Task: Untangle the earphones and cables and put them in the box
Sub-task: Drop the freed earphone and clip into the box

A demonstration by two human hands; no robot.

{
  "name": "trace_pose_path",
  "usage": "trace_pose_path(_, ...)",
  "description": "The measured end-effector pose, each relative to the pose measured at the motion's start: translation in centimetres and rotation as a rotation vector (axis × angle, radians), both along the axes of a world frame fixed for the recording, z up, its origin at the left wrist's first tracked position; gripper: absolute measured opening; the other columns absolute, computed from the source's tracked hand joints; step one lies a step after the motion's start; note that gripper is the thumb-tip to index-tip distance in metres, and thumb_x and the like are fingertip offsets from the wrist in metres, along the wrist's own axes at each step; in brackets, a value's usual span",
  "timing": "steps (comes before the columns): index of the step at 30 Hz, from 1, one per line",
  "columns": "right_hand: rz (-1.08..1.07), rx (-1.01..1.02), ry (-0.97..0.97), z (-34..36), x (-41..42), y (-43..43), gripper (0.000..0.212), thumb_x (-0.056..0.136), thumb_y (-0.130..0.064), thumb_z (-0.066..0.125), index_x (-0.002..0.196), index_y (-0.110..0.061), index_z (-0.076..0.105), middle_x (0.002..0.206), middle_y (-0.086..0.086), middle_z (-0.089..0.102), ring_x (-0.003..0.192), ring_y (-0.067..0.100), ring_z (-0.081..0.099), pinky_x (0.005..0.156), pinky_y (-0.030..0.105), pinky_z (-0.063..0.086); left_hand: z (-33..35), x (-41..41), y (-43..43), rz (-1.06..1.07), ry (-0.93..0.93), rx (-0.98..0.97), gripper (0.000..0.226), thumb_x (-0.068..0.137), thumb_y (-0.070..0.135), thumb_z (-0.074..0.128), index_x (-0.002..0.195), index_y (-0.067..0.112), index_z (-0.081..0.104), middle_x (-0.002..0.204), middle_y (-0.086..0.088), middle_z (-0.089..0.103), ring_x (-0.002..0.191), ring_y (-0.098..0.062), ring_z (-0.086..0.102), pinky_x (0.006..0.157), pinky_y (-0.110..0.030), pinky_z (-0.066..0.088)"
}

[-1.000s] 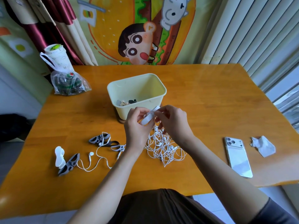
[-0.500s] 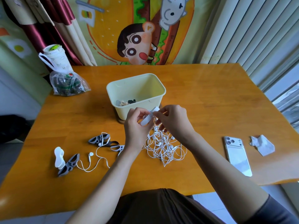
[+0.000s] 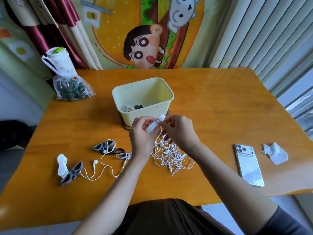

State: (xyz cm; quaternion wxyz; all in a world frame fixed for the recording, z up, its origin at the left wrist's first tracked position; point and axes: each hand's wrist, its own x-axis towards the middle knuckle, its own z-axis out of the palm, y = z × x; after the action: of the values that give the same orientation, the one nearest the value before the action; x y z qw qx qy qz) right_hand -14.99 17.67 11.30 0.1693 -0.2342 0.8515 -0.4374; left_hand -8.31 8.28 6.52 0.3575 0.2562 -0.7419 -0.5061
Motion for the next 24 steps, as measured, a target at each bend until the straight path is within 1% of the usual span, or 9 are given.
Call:
trace_pose_path(4, -0.01, 0.002, -0.011, -0.5, 0.2, 0.1, 0.015, 0.093, -0.022, 0.058, 0.083, -0.01, 0.061, 0.061, 0.0, 0.064, 0.037, 0.002, 0.054, 0.039, 0.016, 0.045, -0.1, 0.1, 0.2, -0.005, -0.025, 0.097, 0.02, 0.077, 0.011, 0.077, 0.091, 0.02, 0.066, 0.094, 0.0, 0.065, 0.081, 0.003, 0.06, 0.066, -0.005, 0.045)
trace_pose_path(7, -0.019, -0.023, 0.033, -0.8, 0.4, 0.3, 0.012, 0.092, -0.025, 0.059, 0.085, -0.014, 0.059, 0.062, -0.001, 0.064, 0.038, 0.001, 0.052, 0.041, 0.017, 0.046, 0.2, 0.2, 0.3, -0.023, -0.027, 0.265, 0.017, 0.08, 0.016, 0.076, 0.094, 0.022, 0.067, 0.096, 0.006, 0.068, 0.088, 0.013, 0.058, 0.068, -0.004, 0.045)
trace_pose_path(8, -0.024, -0.039, 0.043, -0.9, 0.5, 0.3, 0.012, 0.092, -0.025, 0.059, 0.087, -0.014, 0.06, 0.063, -0.001, 0.065, 0.039, 0.001, 0.052, 0.042, 0.018, 0.047, 0.3, 0.2, 0.2, -0.031, -0.021, 0.335, 0.018, 0.079, 0.018, 0.076, 0.094, 0.023, 0.067, 0.096, 0.01, 0.068, 0.09, 0.014, 0.058, 0.069, -0.005, 0.046)
trace_pose_path(10, -0.033, -0.067, 0.051, -1.0, 0.8, 0.5, 0.014, 0.092, -0.026, 0.058, 0.091, -0.013, 0.061, 0.064, -0.002, 0.065, 0.042, 0.002, 0.052, 0.046, 0.021, 0.049, 0.5, 0.2, 0.1, -0.044, -0.006, 0.475, 0.02, 0.076, 0.023, 0.079, 0.091, 0.029, 0.068, 0.098, 0.012, 0.069, 0.096, 0.004, 0.062, 0.075, -0.012, 0.05)
trace_pose_path(12, -0.033, -0.092, 0.049, -1.0, 1.1, 0.5, 0.016, 0.093, -0.027, 0.057, 0.097, -0.012, 0.061, 0.065, -0.003, 0.064, 0.045, 0.002, 0.053, 0.046, 0.02, 0.049, 0.6, 0.1, -0.1, -0.052, 0.012, 0.582, 0.021, 0.074, 0.023, 0.08, 0.089, 0.031, 0.068, 0.101, 0.01, 0.07, 0.102, -0.008, 0.064, 0.083, -0.022, 0.053)
trace_pose_path(16, -0.037, -0.159, 0.048, -0.9, 1.7, 0.5, 0.019, 0.094, -0.028, 0.055, 0.109, -0.017, 0.053, 0.072, -0.005, 0.065, 0.051, 0.002, 0.057, 0.05, 0.021, 0.051, 1.0, 0.1, -0.2, -0.066, 0.029, 0.638, 0.022, 0.075, 0.019, 0.079, 0.091, 0.029, 0.069, 0.1, 0.008, 0.07, 0.1, -0.012, 0.067, 0.081, -0.022, 0.054)
trace_pose_path(18, -0.02, -0.158, 0.078, -0.8, 1.8, 0.6, 0.02, 0.094, -0.028, 0.055, 0.109, -0.015, 0.055, 0.072, -0.008, 0.063, 0.053, 0.004, 0.059, 0.052, 0.025, 0.053, 1.0, 0.0, -0.4, -0.085, 0.049, 0.673, 0.022, 0.075, 0.018, 0.079, 0.092, 0.028, 0.069, 0.104, 0.0, 0.071, 0.1, -0.018, 0.068, 0.081, -0.025, 0.055)
trace_pose_path(21, 0.016, -0.113, 0.186, -0.7, 1.7, 0.8, 0.015, 0.094, -0.024, 0.057, 0.103, -0.012, 0.06, 0.069, -0.015, 0.057, 0.052, 0.005, 0.058, 0.054, 0.026, 0.053, 0.9, -0.1, -0.7, -0.103, 0.051, 0.641, 0.022, 0.076, 0.015, 0.078, 0.092, 0.028, 0.07, 0.108, -0.006, 0.071, 0.106, -0.023, 0.065, 0.091, -0.035, 0.053)
trace_pose_path(24, 0.036, -0.087, 0.333, -0.3, 1.0, 1.0, 0.008, 0.09, -0.016, 0.061, 0.09, -0.01, 0.067, 0.073, -0.008, 0.061, 0.057, 0.004, 0.054, 0.057, 0.022, 0.048, 0.6, -0.3, -0.8, -0.126, 0.038, 0.593, 0.022, 0.078, 0.012, 0.077, 0.093, 0.027, 0.07, 0.107, -0.007, 0.071, 0.107, -0.023, 0.065, 0.096, -0.04, 0.052)
